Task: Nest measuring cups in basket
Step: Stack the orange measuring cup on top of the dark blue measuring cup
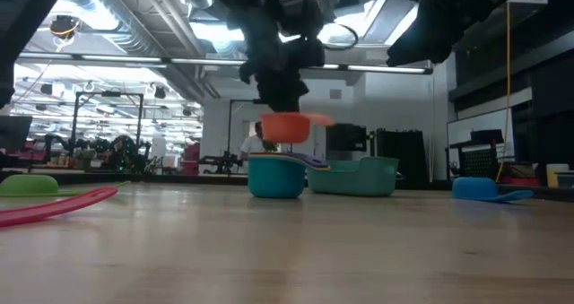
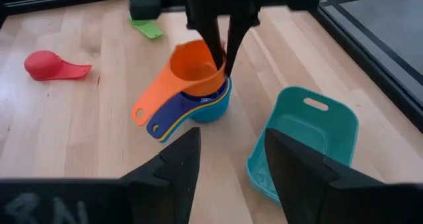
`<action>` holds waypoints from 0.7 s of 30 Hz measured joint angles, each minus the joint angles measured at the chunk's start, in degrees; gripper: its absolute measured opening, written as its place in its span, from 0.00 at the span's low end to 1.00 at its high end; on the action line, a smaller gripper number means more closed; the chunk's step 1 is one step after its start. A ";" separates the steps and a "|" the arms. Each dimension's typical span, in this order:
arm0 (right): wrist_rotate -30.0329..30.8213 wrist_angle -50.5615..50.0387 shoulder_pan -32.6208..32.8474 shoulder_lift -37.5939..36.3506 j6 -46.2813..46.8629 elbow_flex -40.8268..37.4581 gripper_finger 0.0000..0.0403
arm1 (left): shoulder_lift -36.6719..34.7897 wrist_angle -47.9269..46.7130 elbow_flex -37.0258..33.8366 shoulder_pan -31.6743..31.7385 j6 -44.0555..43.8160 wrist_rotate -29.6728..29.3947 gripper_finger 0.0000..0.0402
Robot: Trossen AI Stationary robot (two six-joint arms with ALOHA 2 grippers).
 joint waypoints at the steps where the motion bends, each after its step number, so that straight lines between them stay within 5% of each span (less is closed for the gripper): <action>1: 0.00 -0.04 0.00 0.00 0.00 0.00 0.43 | 0.41 -0.31 0.00 0.00 0.01 -0.02 0.02; 15: 0.00 -0.07 0.00 0.00 0.00 0.00 0.43 | 1.88 -1.40 0.00 -0.12 -0.16 -2.68 0.03; 21: 0.00 -0.07 0.00 0.00 0.00 0.00 0.43 | 1.88 -2.77 0.00 -0.22 -0.45 -4.19 0.11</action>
